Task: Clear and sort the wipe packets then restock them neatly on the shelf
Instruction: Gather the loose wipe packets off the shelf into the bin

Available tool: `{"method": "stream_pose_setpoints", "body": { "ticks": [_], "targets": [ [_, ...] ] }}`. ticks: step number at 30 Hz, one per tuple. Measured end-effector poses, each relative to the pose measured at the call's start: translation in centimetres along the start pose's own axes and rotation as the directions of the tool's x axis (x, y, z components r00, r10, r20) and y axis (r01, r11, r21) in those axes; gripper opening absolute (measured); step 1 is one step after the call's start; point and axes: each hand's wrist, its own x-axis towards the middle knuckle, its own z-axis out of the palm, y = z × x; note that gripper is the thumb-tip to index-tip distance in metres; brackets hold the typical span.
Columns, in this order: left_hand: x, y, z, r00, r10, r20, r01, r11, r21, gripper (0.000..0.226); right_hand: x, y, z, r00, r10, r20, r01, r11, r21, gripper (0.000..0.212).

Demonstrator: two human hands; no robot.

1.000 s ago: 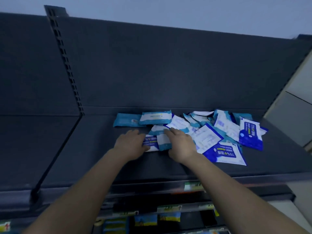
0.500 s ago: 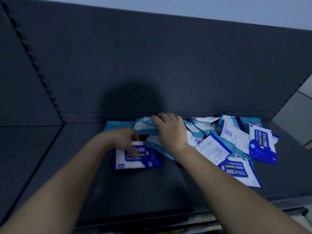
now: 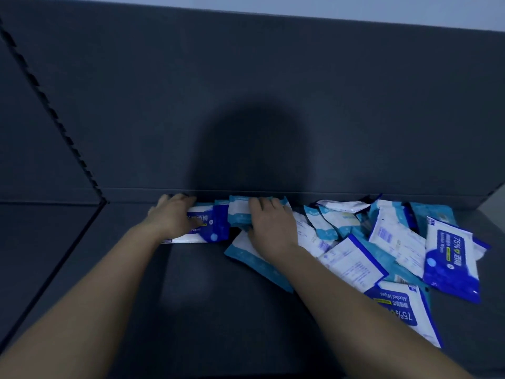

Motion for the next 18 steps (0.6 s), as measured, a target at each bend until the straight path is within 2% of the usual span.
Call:
{"method": "stream_pose_setpoints", "body": {
  "ticks": [3,5,6,8,10,13,16,18],
  "targets": [
    [-0.8,1.0,-1.4,0.994,-0.090,0.066,0.076,0.979,0.187,0.074,-0.1,0.2,0.4,0.998,-0.011,-0.063,0.015,0.998,0.062,0.042],
    [-1.2,1.0,-1.4,0.982,-0.165,0.089,0.145,0.970,0.196,0.089,-0.4,0.5,0.3,0.995,-0.044,-0.086,0.055,0.991,0.123,0.034],
    [-1.5,0.9,-1.2,0.977,-0.196,0.085,0.183,0.973,0.138,0.094,-0.5,0.7,0.2,0.993,-0.051,-0.106,0.065,0.989,0.132,0.031],
    [-2.4,0.3,-0.5,0.971,-0.229,0.063,0.236,0.962,-0.136,0.094,-0.5,0.7,-0.2,0.992,-0.049,-0.116,0.064,0.989,0.132,0.033],
    [-3.7,0.2,0.0,0.970,-0.241,0.026,0.233,0.898,-0.372,0.081,-0.5,0.4,-0.7,0.986,-0.055,-0.158,0.077,0.987,0.140,0.038],
    [-6.3,0.7,0.1,0.953,-0.297,-0.066,0.221,0.826,-0.518,0.050,-0.8,0.0,-1.5,0.978,-0.066,-0.197,0.100,0.981,0.168,0.034],
    [-8.9,0.8,-0.1,0.907,-0.388,-0.165,0.152,0.665,-0.731,0.022,-1.3,-0.8,-2.9,0.978,0.010,-0.209,0.066,0.934,0.351,0.009],
    [-10.6,0.9,-0.4,0.872,-0.448,-0.194,0.073,0.513,-0.855,0.019,-1.5,-1.6,-3.7,0.980,0.102,-0.170,-0.006,0.871,0.491,0.016]
  ]
}}
